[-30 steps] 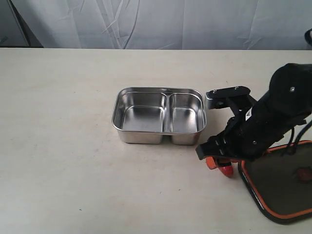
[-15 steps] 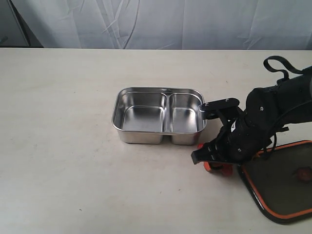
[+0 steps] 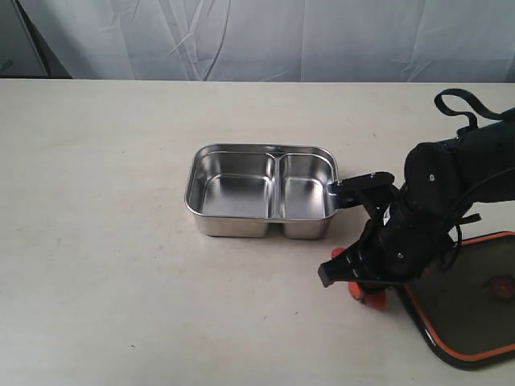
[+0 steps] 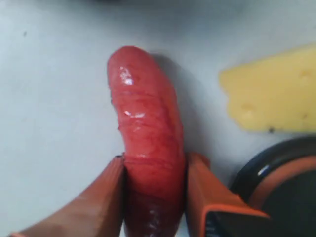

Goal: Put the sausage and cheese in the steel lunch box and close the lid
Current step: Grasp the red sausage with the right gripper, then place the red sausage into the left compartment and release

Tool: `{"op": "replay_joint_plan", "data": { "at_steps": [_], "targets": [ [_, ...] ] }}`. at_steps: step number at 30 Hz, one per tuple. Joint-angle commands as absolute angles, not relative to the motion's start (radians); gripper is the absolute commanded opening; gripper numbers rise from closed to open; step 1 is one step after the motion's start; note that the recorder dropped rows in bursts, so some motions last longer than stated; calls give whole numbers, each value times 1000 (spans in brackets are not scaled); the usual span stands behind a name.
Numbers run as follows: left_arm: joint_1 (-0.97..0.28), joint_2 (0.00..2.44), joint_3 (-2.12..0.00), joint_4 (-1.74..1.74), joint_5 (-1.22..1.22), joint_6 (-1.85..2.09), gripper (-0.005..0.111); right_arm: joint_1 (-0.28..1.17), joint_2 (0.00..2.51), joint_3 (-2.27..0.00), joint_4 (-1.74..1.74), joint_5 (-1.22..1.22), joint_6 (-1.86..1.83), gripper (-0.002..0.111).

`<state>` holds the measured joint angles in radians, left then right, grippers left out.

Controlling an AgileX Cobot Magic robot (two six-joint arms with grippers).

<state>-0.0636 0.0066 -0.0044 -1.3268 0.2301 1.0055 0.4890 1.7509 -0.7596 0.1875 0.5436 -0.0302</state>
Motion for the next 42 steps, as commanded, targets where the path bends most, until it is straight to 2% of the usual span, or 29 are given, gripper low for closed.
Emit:
{"op": "replay_joint_plan", "data": {
  "at_steps": [1,7,11,15,24,35,37,39,40,42],
  "targets": [
    [-73,0,0,-1320,230,1006,0,540,1616,-753,196,624,0,-1],
    [-73,0,0,-1320,230,1006,0,550,1422,-786,208,701,123,-1],
    [-73,0,0,-1320,230,1006,0,550,1393,-844,367,561,-100,-1],
    [-73,0,0,-1320,228,1006,0,550,1521,-983,528,573,-281,-1],
    [-73,0,0,-1320,226,1006,0,588,1873,-1291,454,633,-400,-1],
    [-73,0,0,-1320,226,1006,0,619,2035,-1403,400,615,-328,-1],
    [-73,0,0,-1320,226,1006,0,619,2038,-1403,369,611,-326,5],
    [-73,0,0,-1320,226,1006,0,619,2038,-1403,367,611,-312,24],
    [-73,0,0,-1320,226,1006,0,619,2038,-1403,367,611,-312,39],
    [-73,0,0,-1320,226,1006,0,619,2038,-1403,367,616,-312,57]
  ]
}}
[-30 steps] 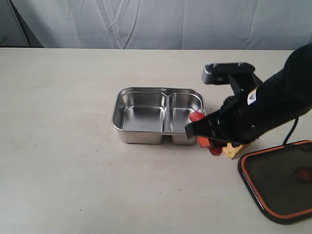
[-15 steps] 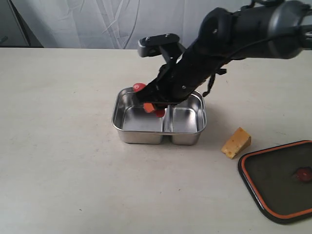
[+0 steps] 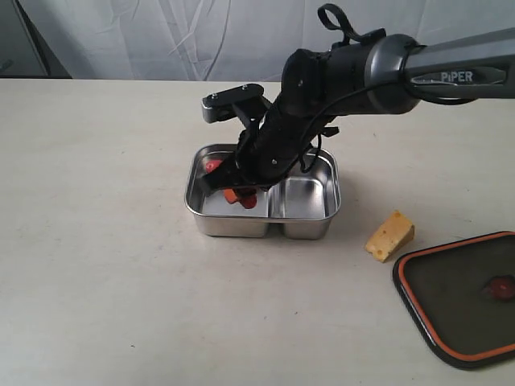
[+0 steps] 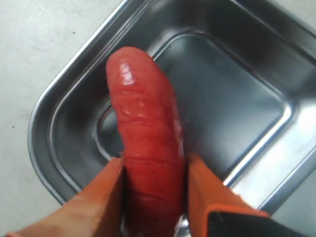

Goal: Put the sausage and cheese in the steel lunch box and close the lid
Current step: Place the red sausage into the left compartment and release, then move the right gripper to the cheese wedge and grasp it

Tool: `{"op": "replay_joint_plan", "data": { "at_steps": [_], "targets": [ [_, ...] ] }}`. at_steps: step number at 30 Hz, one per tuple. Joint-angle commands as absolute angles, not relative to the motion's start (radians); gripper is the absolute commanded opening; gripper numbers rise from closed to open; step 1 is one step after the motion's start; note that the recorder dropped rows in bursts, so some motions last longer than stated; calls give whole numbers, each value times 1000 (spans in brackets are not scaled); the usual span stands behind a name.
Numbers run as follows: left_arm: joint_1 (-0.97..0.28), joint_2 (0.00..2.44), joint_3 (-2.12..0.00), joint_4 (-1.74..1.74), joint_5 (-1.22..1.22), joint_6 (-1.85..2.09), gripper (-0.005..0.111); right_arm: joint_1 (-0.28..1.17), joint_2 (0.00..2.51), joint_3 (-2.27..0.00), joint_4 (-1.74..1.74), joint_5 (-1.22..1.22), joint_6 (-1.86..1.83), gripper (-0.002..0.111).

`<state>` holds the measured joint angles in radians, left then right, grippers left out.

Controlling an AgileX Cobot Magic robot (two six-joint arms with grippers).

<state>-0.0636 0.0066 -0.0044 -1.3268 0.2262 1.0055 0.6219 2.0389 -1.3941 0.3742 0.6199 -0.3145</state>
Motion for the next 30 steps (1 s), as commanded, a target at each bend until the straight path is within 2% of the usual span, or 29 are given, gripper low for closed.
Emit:
{"op": "replay_joint_plan", "data": {
  "at_steps": [1,6,11,17,21,24,30],
  "targets": [
    [-73,0,0,-1320,226,1006,0,619,2038,-1403,367,626,-312,60],
    [-73,0,0,-1320,226,1006,0,618,1938,-1403,317,779,-258,58],
    [-73,0,0,-1320,208,1006,0,618,1733,-1401,31,983,-59,58],
    [-73,0,0,-1322,205,1006,0,618,1660,-1340,-302,1203,44,58],
    [-73,0,0,-1322,205,1006,0,618,1657,-1226,-416,1187,270,58],
    [-73,0,0,-1322,205,1006,0,618,1659,-1140,-462,1131,696,58],
    [-73,0,0,-1320,205,1006,0,616,1741,-1111,-335,966,832,58]
  ]
}}
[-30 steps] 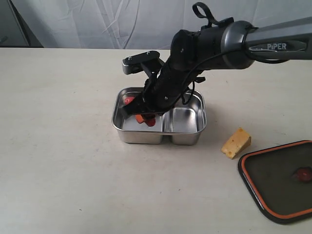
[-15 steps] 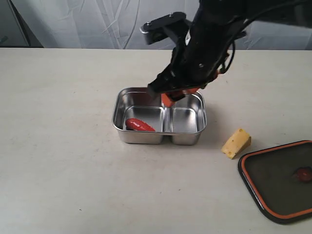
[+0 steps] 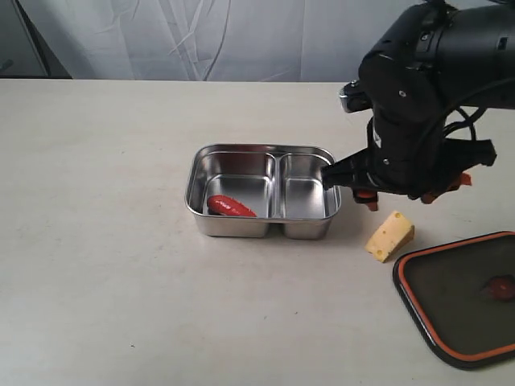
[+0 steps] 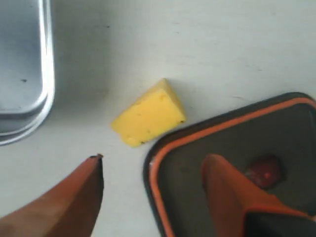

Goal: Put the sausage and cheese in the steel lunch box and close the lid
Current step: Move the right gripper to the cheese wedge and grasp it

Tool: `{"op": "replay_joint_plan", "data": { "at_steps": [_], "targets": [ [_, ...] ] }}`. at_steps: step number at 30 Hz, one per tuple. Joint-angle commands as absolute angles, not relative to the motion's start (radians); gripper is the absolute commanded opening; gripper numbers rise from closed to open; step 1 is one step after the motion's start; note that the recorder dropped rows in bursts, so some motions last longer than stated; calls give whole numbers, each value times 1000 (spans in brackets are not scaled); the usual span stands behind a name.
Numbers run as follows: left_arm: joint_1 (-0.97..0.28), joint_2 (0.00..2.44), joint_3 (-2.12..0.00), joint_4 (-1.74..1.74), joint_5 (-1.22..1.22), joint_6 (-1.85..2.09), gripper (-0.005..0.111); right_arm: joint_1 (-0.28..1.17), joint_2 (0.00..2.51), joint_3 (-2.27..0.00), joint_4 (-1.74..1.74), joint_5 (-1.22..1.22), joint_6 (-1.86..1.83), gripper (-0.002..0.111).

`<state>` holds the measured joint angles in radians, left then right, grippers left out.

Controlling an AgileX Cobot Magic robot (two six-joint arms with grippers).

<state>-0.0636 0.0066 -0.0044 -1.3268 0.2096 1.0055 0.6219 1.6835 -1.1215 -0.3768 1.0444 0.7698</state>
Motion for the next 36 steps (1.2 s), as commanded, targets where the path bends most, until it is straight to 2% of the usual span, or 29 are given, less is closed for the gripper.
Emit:
{"op": "replay_joint_plan", "data": {
  "at_steps": [1,12,23,29,36],
  "targets": [
    [-73,0,0,-1320,205,1006,0,604,1773,-1111,-342,973,870,58],
    [-73,0,0,-1320,205,1006,0,528,1808,-1111,-309,1043,891,58],
    [-73,0,0,-1320,205,1006,0,442,1844,-1082,-176,849,822,58],
    [-73,0,0,-1320,205,1006,0,440,1894,-1082,-181,838,820,58],
    [-73,0,0,-1320,205,1006,0,440,1918,-1082,-213,707,853,58]
  ]
}}
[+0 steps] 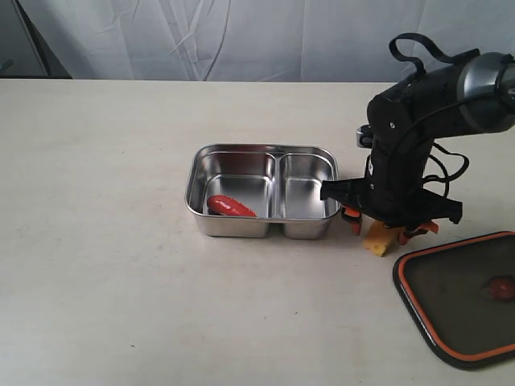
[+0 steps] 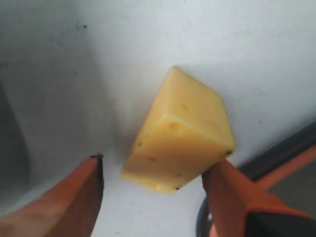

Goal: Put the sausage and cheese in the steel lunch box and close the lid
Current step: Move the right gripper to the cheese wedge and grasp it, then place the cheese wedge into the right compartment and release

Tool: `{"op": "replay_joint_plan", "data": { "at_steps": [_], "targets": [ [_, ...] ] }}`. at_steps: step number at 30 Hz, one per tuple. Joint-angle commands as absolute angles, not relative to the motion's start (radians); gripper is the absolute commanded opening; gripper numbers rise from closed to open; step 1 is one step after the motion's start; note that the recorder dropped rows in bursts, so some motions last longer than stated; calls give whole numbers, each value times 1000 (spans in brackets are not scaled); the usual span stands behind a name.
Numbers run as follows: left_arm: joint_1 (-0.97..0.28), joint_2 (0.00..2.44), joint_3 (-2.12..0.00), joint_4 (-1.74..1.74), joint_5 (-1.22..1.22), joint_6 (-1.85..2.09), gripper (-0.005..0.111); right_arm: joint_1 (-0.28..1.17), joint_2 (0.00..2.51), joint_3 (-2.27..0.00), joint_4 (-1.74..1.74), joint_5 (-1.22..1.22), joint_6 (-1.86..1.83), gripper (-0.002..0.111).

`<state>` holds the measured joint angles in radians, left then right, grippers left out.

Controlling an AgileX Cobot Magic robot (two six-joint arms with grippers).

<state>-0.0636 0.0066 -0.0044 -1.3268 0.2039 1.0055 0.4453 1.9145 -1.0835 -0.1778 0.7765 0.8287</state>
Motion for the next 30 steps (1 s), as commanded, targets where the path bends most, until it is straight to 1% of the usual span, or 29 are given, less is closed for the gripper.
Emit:
{"op": "replay_joint_plan", "data": {
  "at_steps": [1,7,11,13,14,18,19,25,30],
  "targets": [
    [-73,0,0,-1320,205,1006,0,440,1918,-1082,-225,705,861,58],
    [-73,0,0,-1320,205,1006,0,440,1934,-1082,-345,715,930,58],
    [-73,0,0,-1320,205,1006,0,440,1940,-1082,-386,668,944,57],
    [-73,0,0,-1320,205,1006,0,440,1940,-1082,-393,658,944,49],
    [-73,0,0,-1320,205,1006,0,440,1940,-1082,-393,658,944,41],
    [-73,0,0,-1320,205,1006,0,440,1940,-1082,-391,678,944,1],
    [-73,0,0,-1320,205,1006,0,440,1940,-1082,-394,685,937,0],
    [-73,0,0,-1320,205,1006,0,442,1911,-1082,-450,744,910,0],
    [-73,0,0,-1320,205,1006,0,442,1809,-1082,-483,747,908,-1]
  ]
}}
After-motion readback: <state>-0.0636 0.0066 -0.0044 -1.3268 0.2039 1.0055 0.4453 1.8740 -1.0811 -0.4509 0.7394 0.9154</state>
